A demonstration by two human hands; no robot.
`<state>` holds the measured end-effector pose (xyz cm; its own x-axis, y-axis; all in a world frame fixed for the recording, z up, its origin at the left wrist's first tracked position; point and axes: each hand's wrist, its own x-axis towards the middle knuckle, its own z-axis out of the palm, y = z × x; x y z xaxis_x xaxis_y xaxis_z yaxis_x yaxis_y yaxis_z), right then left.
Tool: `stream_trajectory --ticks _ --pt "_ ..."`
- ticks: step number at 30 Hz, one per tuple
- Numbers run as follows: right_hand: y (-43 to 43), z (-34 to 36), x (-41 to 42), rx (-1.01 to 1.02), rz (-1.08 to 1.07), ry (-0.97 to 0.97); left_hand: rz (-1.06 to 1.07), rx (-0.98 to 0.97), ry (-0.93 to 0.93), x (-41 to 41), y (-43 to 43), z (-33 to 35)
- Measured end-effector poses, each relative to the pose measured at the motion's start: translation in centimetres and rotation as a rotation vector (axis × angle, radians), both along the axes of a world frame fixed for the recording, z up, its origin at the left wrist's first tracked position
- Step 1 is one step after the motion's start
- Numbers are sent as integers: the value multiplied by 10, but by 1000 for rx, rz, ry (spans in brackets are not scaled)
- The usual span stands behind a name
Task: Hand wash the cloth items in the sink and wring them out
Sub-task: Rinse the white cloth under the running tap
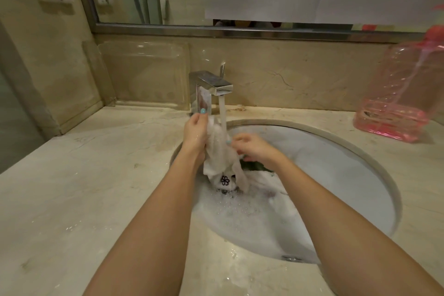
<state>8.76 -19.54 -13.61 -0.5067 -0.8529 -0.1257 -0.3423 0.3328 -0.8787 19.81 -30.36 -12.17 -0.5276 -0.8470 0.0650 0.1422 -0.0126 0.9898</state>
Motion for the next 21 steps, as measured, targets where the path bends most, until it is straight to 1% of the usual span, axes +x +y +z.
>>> stream_trajectory --ticks 1,2,4,5,6,8,10,12,14,15,16,17,18,19,20,21 --pt "-1 -4 2 53 62 22 -4 29 17 -1 -1 0" --pt "-2 -6 3 47 75 65 -7 50 34 -1 -2 1" --pt "-3 -7 0 -59 20 135 2 88 58 1 -4 3" --pt "-2 -5 -3 -118 -29 119 25 81 47 1 -5 3" --pt "-2 -1 -7 -187 -97 49 52 25 -1 2 -6 2" --pt "-2 9 -11 -337 -221 -197 66 -174 -175 3 -8 -3" --pt "-4 21 -12 -482 -277 -424 8 -353 -360 4 -6 -7" --pt "-3 31 -15 -626 -328 -632 -48 -484 -559 8 -2 -7" --pt "3 38 -19 -691 -357 -819 -13 -654 -760 10 0 -4" --pt "6 39 -20 -674 -370 -884 34 -714 -799 11 3 -1" --pt "8 41 -20 -643 -374 -917 66 -728 -762 11 6 3" --pt "10 43 -17 -611 -354 -921 38 -689 -657 9 7 5" --pt "10 45 -14 -580 -314 -897 -57 -611 -513 7 9 7" --pt "10 48 -10 -549 -269 -862 -201 -520 -409 7 12 7" --pt "9 52 -5 -518 -229 -817 -352 -447 -383 8 16 7" --pt "7 55 -2 -498 -204 -782 -465 -394 -404 9 18 4"
